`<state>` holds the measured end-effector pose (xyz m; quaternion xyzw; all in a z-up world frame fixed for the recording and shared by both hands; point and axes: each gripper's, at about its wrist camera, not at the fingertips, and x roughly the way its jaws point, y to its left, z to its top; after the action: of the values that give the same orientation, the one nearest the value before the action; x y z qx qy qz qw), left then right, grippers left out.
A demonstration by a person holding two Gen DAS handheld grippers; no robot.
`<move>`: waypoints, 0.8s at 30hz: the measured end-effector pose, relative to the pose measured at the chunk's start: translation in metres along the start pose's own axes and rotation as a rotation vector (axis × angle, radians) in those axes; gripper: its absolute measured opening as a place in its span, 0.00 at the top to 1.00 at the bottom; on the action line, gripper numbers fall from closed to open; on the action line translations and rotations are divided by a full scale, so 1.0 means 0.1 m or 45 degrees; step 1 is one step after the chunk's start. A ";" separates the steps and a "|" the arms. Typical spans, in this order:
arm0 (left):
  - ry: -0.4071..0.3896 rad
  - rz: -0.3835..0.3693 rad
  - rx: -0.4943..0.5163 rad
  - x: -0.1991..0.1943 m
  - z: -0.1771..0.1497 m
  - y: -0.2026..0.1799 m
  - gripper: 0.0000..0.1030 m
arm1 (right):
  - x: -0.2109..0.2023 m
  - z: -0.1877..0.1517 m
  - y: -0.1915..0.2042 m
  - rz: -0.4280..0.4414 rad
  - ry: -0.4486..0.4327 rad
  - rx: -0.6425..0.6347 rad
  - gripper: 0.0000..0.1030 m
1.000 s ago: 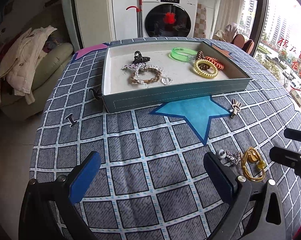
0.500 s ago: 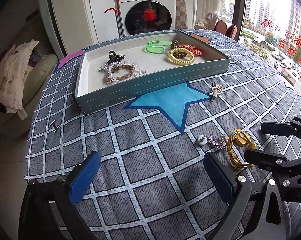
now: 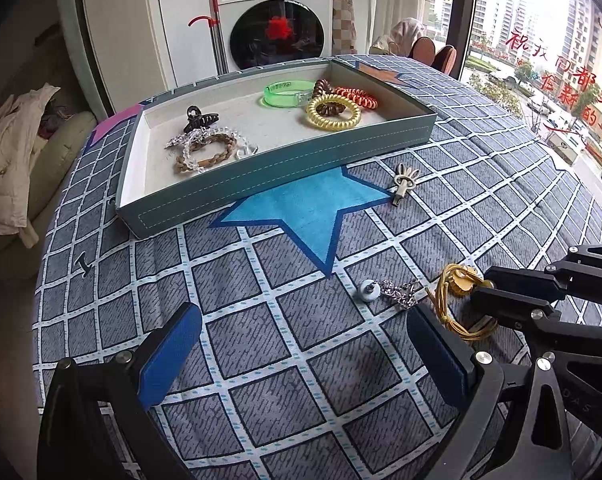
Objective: Organize jewelry
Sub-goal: 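Grasp the silver ball charm with the left tool while the right tool grasps the yellow cord keychain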
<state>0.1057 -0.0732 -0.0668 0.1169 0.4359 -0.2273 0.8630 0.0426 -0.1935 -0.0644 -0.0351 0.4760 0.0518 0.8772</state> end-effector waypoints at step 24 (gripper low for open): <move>0.005 -0.107 0.026 0.07 0.10 -0.21 0.69 | -0.03 -0.05 -0.11 -0.011 -0.011 0.062 0.86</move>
<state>0.1063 -0.0974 -0.0665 0.1078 0.4396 -0.2675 0.8506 0.0387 -0.2054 -0.0646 -0.0157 0.4733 0.0366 0.8800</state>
